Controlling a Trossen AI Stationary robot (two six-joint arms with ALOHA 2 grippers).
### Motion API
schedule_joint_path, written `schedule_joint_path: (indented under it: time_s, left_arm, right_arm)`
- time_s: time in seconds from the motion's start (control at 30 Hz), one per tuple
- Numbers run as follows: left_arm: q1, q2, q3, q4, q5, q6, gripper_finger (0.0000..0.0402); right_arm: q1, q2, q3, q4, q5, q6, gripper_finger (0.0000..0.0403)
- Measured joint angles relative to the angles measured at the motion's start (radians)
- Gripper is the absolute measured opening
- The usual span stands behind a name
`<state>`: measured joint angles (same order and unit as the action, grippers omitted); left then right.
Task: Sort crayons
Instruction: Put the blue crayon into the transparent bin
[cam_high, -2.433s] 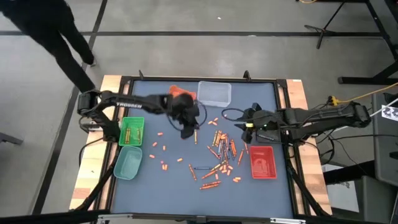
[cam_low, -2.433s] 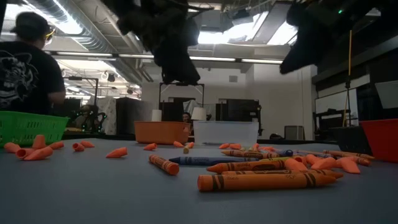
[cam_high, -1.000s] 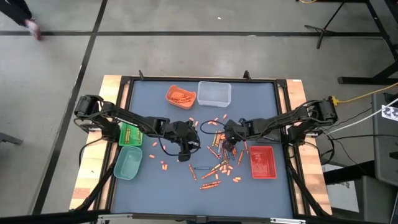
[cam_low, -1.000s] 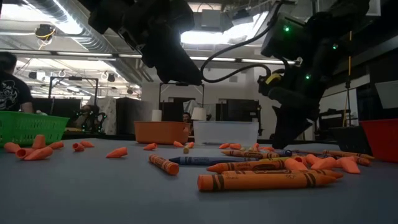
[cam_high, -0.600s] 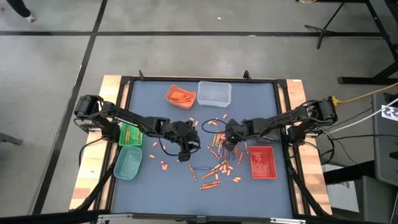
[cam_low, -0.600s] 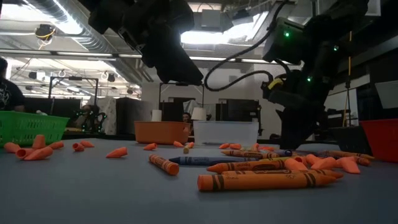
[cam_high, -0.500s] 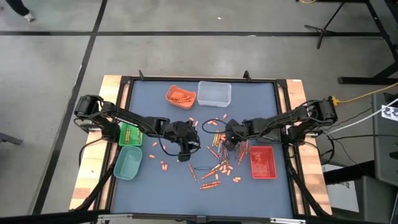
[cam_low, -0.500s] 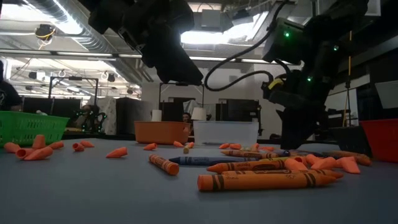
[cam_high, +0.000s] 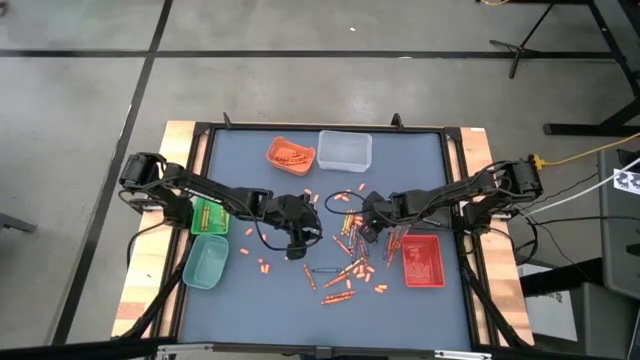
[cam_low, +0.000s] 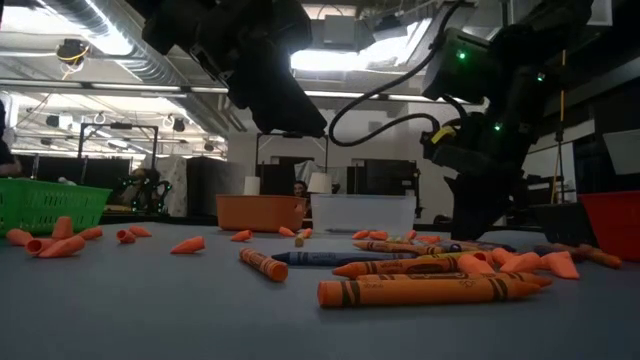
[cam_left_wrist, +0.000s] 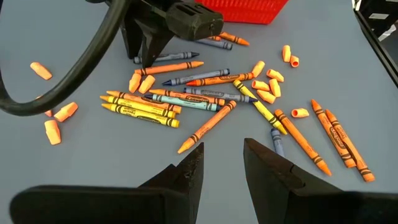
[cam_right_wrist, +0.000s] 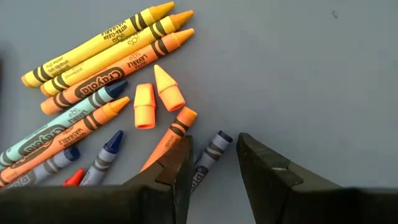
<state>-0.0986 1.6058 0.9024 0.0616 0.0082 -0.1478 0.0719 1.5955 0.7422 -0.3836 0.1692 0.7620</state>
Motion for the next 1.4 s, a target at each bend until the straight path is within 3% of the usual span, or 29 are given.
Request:
schedule_joint_path:
  time_s: [0.17,0.63,1.13,1.4]
  left_arm:
    - [0.0,0.0,0.0,0.0,0.0,0.0,0.0098]
    - [0.0,0.0,0.0,0.0,0.0,0.0,0.0098]
    - [0.0,0.0,0.0,0.0,-0.07,0.0,0.0098]
    - [0.0,0.0,0.0,0.0,-0.071,0.0,0.0098]
  right_arm:
    - [0.0,0.0,0.0,-0.001,0.003,0.0,0.0119]
    - [0.001,-0.001,-0.002,-0.004,0.059,-0.01,0.0013]
    - [-0.015,0.001,0.002,0.042,0.073,-0.144,0.0016]
    - [-0.079,0.001,0.103,0.044,0.071,-0.325,0.002]
